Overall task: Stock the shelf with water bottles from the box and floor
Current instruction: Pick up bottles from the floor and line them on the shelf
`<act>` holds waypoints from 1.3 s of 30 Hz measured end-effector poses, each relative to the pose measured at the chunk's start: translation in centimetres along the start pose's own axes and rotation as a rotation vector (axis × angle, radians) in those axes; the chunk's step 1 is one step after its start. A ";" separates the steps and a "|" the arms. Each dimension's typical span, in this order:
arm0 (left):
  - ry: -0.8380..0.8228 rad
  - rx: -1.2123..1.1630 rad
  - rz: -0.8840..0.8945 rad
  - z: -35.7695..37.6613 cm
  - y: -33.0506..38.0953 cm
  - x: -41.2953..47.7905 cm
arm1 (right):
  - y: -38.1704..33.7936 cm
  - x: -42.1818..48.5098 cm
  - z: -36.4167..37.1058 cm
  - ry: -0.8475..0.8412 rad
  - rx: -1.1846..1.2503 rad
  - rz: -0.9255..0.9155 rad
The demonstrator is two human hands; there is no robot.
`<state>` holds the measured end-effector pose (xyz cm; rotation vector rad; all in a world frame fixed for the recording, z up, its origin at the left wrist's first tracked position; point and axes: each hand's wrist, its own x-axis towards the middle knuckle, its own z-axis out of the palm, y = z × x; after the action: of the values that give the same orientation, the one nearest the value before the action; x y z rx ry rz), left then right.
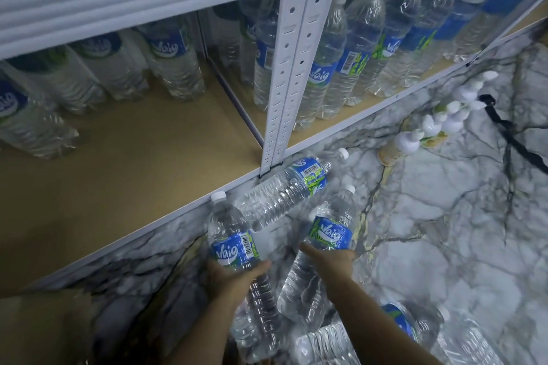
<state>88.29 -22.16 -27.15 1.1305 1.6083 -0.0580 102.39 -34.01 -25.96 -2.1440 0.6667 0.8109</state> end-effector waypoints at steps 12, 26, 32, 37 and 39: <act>0.108 0.051 0.062 -0.3 0.1 -0.2 | 1.1 -1.4 -0.1 0.057 0.008 -0.082; 0.310 0.175 0.515 -4.0 4.3 -7.3 | 0.0 -7.6 -3.6 0.053 0.107 -0.372; 0.245 0.090 0.755 -6.0 8.9 -12.6 | -4.1 -11.9 -7.5 0.050 0.206 -0.548; 0.252 0.023 0.937 -9.0 13.2 -18.8 | -8.1 -16.6 -11.1 0.006 0.271 -0.838; 0.307 0.000 1.066 -10.7 14.8 -21.4 | -9.8 -19.0 -12.3 -0.043 0.299 -0.946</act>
<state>88.98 -21.47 1.01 1.9234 1.0629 0.8397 100.43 -33.96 -1.34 -1.8434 -0.2626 0.2107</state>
